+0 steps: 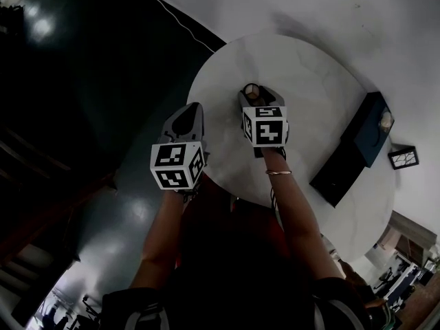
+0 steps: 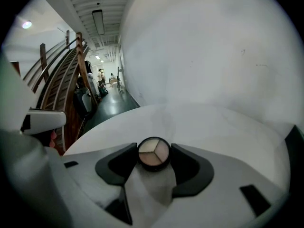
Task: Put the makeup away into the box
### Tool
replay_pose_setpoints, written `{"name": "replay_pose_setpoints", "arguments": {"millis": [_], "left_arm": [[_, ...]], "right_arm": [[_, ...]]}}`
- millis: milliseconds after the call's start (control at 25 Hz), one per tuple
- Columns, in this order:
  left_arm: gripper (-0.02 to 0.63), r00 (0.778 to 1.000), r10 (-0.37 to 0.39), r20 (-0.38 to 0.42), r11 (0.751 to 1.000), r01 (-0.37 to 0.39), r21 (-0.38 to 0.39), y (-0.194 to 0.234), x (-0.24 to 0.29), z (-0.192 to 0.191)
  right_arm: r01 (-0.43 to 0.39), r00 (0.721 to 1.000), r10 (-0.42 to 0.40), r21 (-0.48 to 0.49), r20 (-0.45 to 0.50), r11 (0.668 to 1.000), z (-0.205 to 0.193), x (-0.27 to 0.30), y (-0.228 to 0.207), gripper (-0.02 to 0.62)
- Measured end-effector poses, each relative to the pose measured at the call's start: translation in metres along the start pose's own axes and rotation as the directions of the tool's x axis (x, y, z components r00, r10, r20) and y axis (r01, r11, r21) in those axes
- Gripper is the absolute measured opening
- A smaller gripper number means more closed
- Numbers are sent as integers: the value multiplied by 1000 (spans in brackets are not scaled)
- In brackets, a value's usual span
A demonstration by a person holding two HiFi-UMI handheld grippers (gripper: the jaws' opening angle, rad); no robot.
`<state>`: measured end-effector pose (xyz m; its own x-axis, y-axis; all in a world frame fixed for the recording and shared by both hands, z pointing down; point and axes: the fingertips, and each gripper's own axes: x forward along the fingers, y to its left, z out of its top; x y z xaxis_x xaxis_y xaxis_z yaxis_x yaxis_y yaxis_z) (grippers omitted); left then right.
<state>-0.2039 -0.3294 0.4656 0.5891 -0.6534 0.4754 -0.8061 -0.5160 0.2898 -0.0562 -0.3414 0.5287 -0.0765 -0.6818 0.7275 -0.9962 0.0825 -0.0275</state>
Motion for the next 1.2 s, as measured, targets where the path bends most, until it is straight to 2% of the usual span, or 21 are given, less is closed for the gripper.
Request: {"name": "replay_pose_setpoints", "arguments": {"millis": [320, 720, 920, 1200], "left_arm": [[21, 999, -38, -1, 999, 38, 35, -14, -1, 3], [21, 988, -154, -13, 983, 155, 102, -67, 12, 7], [21, 971, -234, -47, 961, 239, 142, -106, 22, 0], [21, 939, -332, -87, 918, 343, 201, -164, 24, -10]], "right_arm": [[-14, 1000, 14, 17, 23, 1000, 1, -21, 5, 233], [0, 995, -9, 94, 100, 996, -8, -73, -7, 232], [47, 989, -69, 164, 131, 985, -21, -105, -30, 232], [126, 977, -162, 238, 139, 963, -49, -147, -60, 232]]}}
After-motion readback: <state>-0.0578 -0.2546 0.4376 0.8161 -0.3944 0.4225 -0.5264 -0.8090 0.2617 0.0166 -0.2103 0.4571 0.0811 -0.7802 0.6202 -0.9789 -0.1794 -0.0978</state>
